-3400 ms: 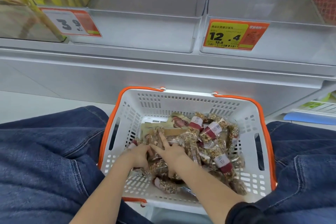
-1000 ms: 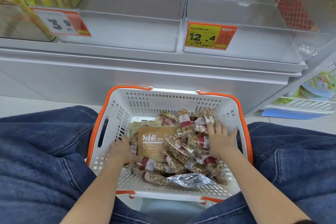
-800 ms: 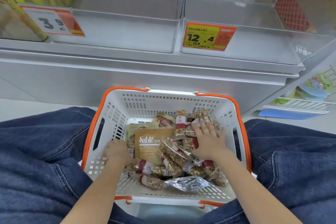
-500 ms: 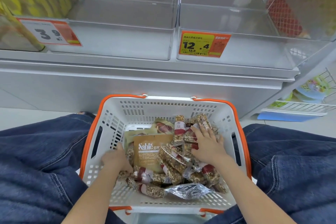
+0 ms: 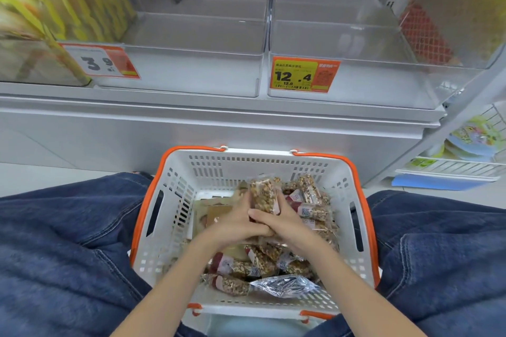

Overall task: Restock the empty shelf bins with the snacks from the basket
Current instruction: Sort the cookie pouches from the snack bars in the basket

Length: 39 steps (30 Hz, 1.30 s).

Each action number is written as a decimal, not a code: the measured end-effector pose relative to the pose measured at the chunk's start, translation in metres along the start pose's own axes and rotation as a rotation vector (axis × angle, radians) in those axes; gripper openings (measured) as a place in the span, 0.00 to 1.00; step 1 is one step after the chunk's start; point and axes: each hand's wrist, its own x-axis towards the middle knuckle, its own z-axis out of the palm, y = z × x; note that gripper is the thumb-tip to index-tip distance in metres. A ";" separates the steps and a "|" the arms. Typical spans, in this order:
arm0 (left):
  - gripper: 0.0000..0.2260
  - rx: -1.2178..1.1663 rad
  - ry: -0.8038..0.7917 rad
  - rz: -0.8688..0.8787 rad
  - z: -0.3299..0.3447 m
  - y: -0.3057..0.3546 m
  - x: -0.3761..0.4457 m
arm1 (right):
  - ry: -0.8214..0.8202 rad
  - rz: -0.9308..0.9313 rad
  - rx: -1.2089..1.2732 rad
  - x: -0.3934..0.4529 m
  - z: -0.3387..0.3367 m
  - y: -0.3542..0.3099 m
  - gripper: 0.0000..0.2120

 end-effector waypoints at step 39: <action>0.60 0.723 0.041 -0.582 -0.079 -0.180 0.014 | -0.407 0.248 -1.087 0.069 0.069 0.095 0.46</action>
